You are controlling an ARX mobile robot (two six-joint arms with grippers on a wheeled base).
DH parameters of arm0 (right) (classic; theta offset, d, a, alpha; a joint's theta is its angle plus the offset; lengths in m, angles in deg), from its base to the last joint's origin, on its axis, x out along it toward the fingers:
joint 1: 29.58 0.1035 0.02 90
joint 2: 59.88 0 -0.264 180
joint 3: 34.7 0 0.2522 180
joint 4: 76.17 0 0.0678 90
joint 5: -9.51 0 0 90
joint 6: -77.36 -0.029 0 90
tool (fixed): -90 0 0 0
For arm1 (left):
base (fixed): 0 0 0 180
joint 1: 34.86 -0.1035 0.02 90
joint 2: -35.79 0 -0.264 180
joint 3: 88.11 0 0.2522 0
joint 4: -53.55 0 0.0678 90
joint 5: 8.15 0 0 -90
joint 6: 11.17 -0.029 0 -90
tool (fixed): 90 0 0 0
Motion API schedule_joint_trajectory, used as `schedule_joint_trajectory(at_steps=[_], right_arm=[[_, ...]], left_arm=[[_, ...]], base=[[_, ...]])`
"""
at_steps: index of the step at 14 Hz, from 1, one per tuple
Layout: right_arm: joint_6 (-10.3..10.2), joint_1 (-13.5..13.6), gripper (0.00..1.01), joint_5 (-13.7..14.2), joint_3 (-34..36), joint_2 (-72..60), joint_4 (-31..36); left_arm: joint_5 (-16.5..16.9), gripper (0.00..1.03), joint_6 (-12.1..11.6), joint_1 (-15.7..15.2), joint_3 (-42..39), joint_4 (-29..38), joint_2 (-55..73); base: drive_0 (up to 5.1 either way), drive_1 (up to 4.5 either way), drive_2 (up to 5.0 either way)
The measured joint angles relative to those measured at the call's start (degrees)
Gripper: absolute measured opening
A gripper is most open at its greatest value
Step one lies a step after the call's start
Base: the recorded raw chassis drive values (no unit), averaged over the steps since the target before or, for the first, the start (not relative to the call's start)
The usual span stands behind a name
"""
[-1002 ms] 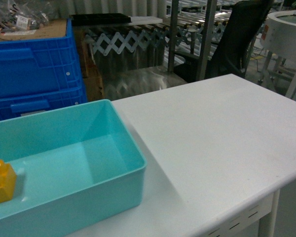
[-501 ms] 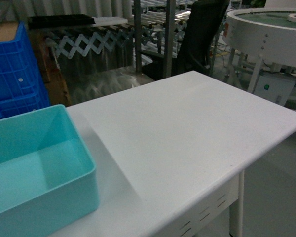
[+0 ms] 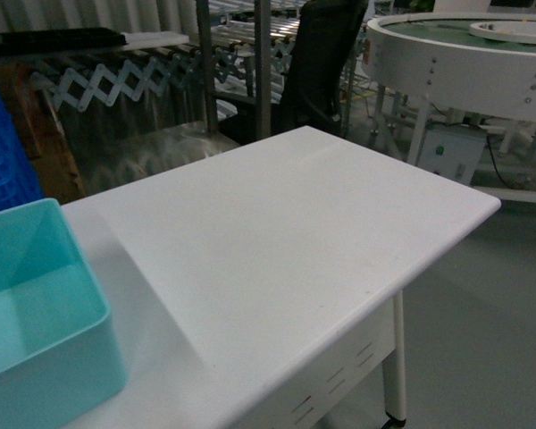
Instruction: Pick red block from blue box to shelf
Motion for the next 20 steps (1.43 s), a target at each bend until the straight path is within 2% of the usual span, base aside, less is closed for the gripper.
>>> schedule_joint_trajectory(at_steps=[20], right_arm=[[0.00,0.00,0.28,0.00,0.00,0.00,0.00]], left_arm=[[0.00,0.98,0.00,0.00,0.00,0.00,0.00]], base=[[-1.5,-1.49,-1.5]])
